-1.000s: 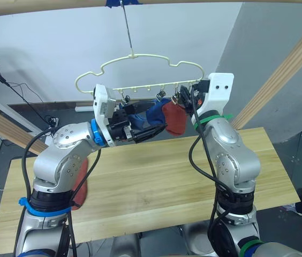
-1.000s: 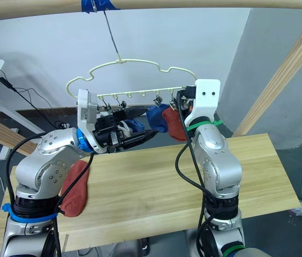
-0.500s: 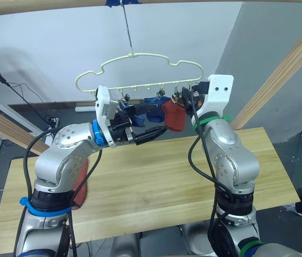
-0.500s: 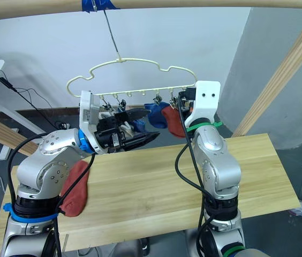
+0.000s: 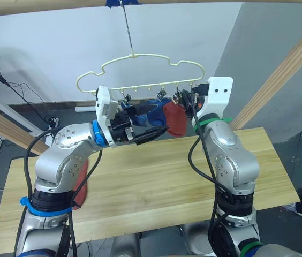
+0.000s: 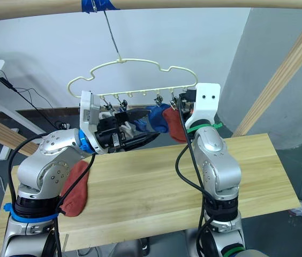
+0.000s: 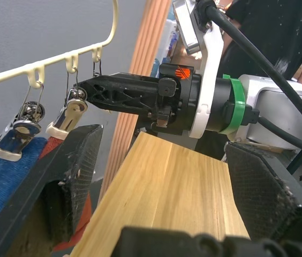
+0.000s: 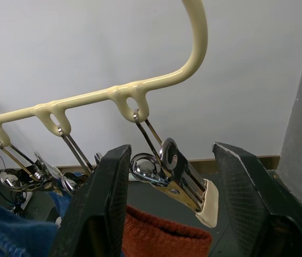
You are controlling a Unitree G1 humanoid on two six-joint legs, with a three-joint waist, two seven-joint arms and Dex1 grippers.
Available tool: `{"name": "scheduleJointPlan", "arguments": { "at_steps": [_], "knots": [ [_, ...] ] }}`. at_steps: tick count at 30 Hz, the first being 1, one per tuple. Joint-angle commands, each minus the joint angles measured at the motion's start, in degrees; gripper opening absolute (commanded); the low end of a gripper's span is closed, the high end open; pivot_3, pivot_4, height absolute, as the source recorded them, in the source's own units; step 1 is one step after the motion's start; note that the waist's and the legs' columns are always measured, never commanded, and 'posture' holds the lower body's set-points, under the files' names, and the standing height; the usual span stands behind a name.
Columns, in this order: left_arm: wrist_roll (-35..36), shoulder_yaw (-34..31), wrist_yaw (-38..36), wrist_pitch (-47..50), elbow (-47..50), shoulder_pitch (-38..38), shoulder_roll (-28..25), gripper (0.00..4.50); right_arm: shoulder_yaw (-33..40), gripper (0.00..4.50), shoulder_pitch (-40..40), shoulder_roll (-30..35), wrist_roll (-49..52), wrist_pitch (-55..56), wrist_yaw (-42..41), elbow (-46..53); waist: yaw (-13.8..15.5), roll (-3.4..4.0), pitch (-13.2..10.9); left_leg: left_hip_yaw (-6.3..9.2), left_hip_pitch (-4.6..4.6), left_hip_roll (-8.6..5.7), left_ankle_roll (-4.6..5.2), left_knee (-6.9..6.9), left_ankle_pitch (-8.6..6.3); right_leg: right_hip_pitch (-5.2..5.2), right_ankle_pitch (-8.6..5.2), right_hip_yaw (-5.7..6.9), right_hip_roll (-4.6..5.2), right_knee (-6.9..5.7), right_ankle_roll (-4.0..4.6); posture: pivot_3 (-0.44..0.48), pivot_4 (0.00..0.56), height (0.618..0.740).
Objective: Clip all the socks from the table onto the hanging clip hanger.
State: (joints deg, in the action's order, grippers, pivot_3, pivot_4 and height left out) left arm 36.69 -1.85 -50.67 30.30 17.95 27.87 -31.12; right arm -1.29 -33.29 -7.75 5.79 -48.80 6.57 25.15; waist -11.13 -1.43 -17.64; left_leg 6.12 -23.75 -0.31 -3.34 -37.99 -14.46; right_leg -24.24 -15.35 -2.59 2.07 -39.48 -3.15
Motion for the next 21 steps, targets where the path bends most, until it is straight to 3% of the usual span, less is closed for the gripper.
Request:
{"name": "scheduleJointPlan", "arguments": {
  "at_steps": [1, 7, 21],
  "knots": [
    [0.0, 0.1, -0.1, -1.2, 1.4, 0.3, 0.4, 4.06, -2.4, 2.51, 0.4, 1.5, -0.9, 1.2, -1.0, 3.6, 0.0, 0.0, 0.0, 0.0, 0.0, 0.0, 0.0, 0.0, 0.0, 0.0, 0.0, 0.0, 0.0, 0.0, 0.0, -0.269, 0.246, 0.74],
    [0.1, 0.2, -0.1, -1.2, 1.3, 0.3, 0.6, 4.06, -6.8, 2.51, 1.9, 6.2, -3.4, 2.1, -3.0, 4.9, 0.0, 0.0, 0.0, 0.0, 0.0, -0.01, 0.0, -0.01, 0.0, 0.0, 0.0, 0.0, 0.0, 0.0, 0.0, -0.273, 0.248, 0.74],
    [-0.2, 0.2, -0.2, -1.6, 1.1, 0.2, 0.3, 4.06, -6.4, 2.51, 1.7, 4.4, -5.0, 4.6, -2.0, 1.9, 0.0, -0.01, 0.0, 0.0, 0.02, 0.0, -0.01, -0.01, 0.03, 0.0, 0.0, 0.0, 0.0, -0.05, 0.0, -0.267, 0.246, 0.74]
  ]
}}
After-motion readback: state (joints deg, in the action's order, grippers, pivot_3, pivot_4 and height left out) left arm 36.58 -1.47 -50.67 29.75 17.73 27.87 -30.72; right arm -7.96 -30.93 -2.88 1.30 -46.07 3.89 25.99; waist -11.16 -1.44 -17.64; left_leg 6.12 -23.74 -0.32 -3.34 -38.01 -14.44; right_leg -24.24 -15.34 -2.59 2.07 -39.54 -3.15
